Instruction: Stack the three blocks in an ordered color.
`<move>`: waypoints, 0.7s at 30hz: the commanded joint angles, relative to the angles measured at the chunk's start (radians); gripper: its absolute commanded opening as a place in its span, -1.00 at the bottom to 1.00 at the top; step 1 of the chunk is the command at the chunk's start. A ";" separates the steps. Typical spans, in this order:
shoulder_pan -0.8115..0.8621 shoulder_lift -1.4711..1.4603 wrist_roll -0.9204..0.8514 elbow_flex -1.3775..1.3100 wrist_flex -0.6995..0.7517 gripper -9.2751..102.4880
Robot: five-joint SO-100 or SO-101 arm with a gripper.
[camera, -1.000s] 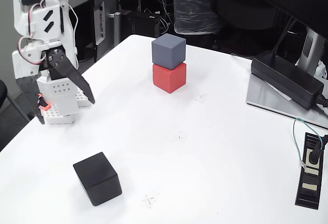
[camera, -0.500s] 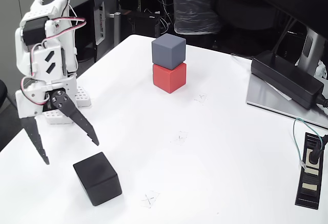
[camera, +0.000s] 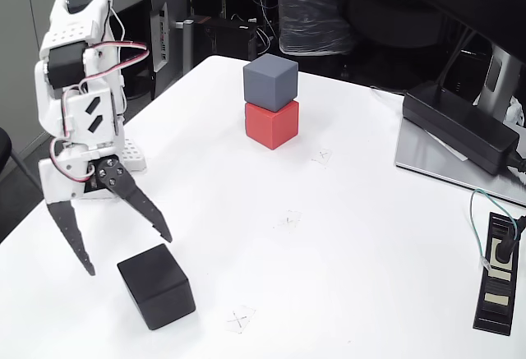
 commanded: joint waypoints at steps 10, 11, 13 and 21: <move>-0.003 0.000 -0.012 0.140 -0.192 -0.15; -0.003 0.000 -0.012 0.152 -0.204 -0.15; -0.003 0.000 -0.014 0.173 -0.227 -0.15; -0.006 0.000 -0.015 0.232 -0.293 -0.15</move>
